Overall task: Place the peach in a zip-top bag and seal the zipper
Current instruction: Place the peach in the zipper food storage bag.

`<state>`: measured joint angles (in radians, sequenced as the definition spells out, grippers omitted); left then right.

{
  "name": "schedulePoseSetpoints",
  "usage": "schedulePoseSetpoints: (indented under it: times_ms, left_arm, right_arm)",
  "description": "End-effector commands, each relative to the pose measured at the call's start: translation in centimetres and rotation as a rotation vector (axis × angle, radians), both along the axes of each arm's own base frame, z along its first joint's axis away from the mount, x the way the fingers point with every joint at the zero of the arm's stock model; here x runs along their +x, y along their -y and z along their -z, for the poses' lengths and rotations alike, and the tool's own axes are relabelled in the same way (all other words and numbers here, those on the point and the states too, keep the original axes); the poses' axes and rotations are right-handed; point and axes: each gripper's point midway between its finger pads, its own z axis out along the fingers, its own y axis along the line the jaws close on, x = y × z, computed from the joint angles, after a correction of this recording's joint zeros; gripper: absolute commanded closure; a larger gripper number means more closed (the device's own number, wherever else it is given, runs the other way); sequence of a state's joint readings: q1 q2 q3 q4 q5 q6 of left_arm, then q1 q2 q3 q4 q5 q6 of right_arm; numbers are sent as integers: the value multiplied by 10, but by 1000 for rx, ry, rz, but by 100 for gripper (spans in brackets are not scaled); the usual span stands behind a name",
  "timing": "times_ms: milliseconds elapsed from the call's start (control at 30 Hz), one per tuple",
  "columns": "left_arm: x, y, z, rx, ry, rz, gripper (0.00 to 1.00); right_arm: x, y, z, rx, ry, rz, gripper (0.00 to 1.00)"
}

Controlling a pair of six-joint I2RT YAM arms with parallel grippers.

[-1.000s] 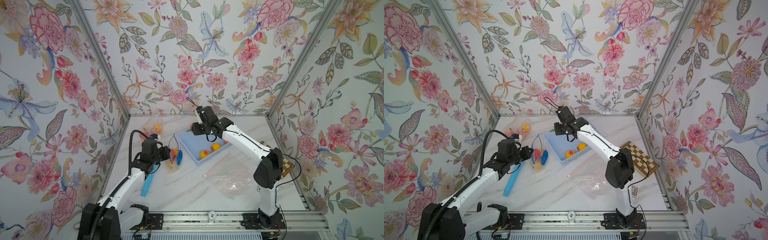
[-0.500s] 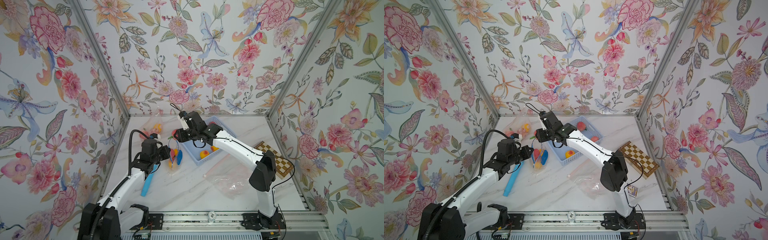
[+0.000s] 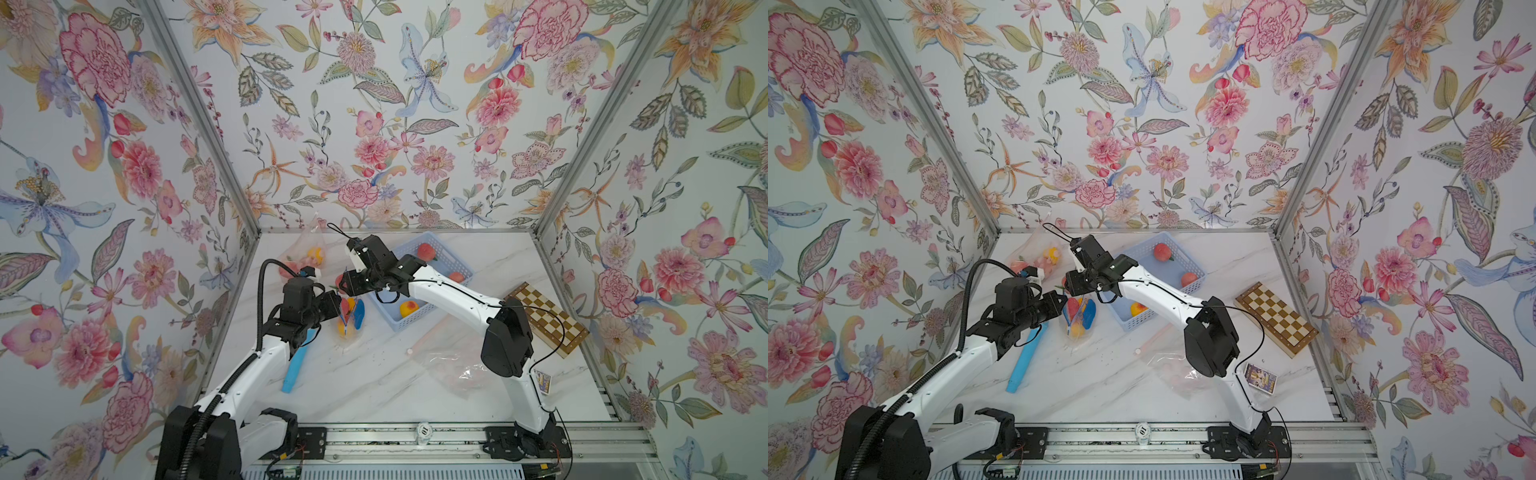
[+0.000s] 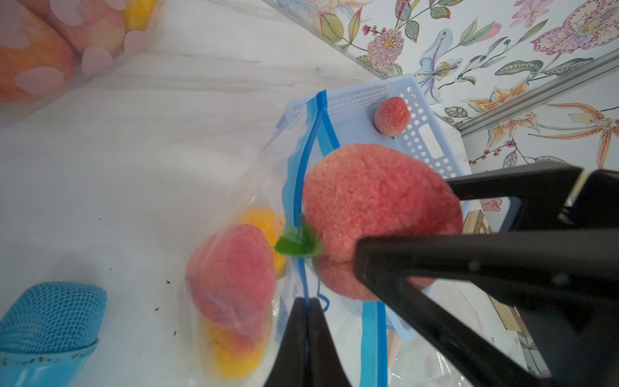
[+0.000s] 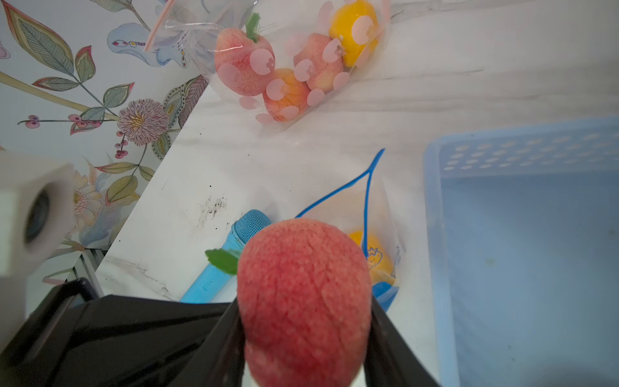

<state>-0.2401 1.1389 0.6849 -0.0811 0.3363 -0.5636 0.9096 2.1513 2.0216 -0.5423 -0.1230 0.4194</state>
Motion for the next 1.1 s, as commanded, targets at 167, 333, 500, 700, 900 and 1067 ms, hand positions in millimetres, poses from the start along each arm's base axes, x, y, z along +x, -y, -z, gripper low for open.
schedulePoseSetpoints:
  times_ms: [167, 333, 500, 700, 900, 1067]
  left_arm:
    - [-1, -2, 2, -12, -1, -10, 100]
    - [-1, -3, 0, -12, 2, -10, 100]
    - [-1, -3, -1, -10, 4, -12, 100]
    - [-1, -3, -5, -12, 11, -11, 100]
    - [-2, -2, -5, -15, 8, -7, 100]
    - [-2, -2, -3, -16, 4, -4, 100]
  right_arm:
    - [3, 14, 17, -113, 35, 51, 50]
    - [5, 24, 28, -195, 62, 72, 50]
    - [5, 30, 29, -260, 106, 86, 50]
    - [6, 31, 29, -304, 134, 83, 49]
    - [5, 26, 32, -311, 128, 69, 43]
    - [3, 16, 17, -256, 125, 40, 31]
